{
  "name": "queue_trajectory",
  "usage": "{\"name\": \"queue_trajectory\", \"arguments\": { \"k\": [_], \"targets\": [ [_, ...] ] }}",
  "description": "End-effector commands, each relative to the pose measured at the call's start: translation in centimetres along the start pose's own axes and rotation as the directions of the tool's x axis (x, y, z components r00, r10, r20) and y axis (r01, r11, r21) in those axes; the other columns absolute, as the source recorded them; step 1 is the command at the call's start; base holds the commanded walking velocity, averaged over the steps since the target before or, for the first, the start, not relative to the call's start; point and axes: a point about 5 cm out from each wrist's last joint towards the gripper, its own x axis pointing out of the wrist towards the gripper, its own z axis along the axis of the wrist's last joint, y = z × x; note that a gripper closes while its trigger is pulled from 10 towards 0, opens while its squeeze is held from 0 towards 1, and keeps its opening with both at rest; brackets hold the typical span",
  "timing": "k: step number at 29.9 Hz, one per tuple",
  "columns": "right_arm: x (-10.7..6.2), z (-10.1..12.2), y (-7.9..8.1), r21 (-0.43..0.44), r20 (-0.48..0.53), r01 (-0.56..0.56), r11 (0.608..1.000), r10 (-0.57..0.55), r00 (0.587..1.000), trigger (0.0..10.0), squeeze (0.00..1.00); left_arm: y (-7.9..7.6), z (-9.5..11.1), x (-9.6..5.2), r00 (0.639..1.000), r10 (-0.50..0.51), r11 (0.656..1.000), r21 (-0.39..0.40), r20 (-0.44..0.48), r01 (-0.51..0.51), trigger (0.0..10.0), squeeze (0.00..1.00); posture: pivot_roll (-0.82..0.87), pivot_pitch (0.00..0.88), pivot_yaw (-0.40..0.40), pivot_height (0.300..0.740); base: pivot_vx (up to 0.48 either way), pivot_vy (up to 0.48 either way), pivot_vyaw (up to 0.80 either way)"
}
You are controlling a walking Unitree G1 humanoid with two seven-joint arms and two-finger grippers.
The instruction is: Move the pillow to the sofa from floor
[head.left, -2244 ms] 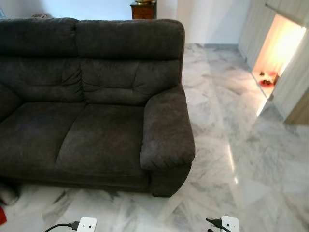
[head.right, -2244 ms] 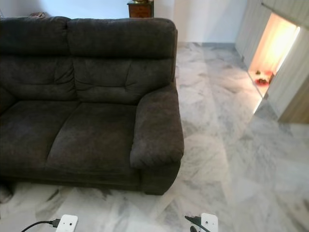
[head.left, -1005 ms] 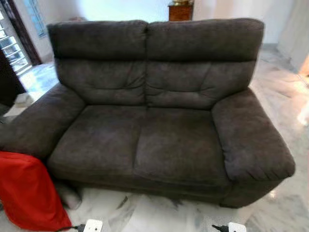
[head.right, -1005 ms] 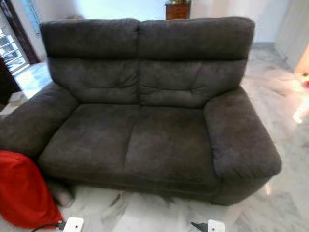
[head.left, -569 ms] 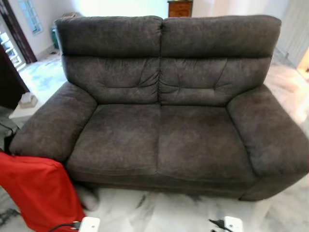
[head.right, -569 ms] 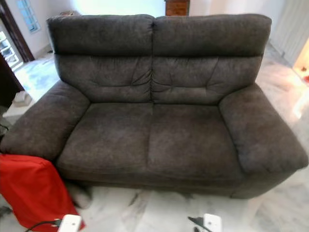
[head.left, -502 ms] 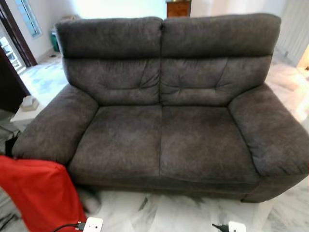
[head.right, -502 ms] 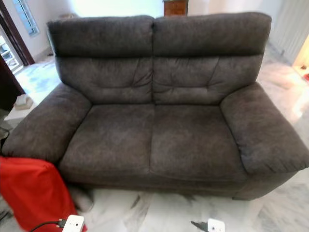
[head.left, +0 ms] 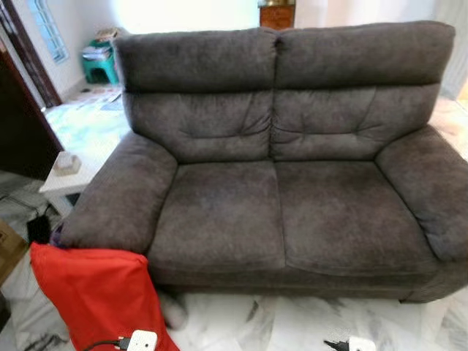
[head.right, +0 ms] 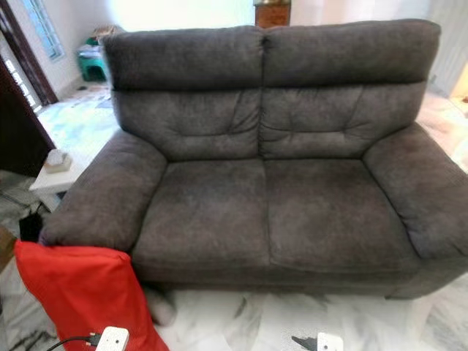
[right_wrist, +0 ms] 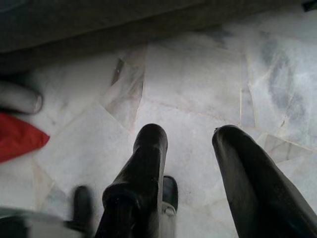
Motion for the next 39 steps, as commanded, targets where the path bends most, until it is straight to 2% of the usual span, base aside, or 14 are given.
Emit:
{"name": "queue_trajectory", "arguments": {
  "k": [1,13,30,39],
  "targets": [
    [-0.63,-3.24,4.91,0.101,-0.134,-0.199,0.975,0.212,0.968,10.0,0.0,3.79,-2.43,-0.87,0.985,0.111,0.98,-0.153,-0.131,-0.131,10.0,0.0,0.14,0.048,0.081,0.74,0.0,0.48,0.0],
    [-0.62,-3.23,4.89,0.095,-0.137,-0.201,0.975,0.213,0.967,10.0,0.0,3.77,-2.39,-0.85,0.985,0.111,0.98,-0.153,-0.13,-0.13,10.0,0.0,0.14,0.045,0.079,0.74,0.0,0.48,0.57],
    [-0.7,-3.5,4.75,0.118,-0.142,-0.19,0.975,0.206,0.968,10.0,0.0,3.64,-2.61,-0.91,0.985,0.113,0.977,-0.164,-0.13,-0.134,10.0,0.0,0.14,0.022,0.071,0.74,0.0,0.476,0.0],
    [-0.7,-3.46,4.67,0.124,-0.132,-0.191,0.974,0.207,0.969,10.0,0.0,3.58,-2.64,-0.93,0.984,0.125,0.973,-0.177,-0.125,-0.146,10.0,0.0,0.14,0.012,0.067,0.74,0.0,0.0,0.0]
  ]
}}
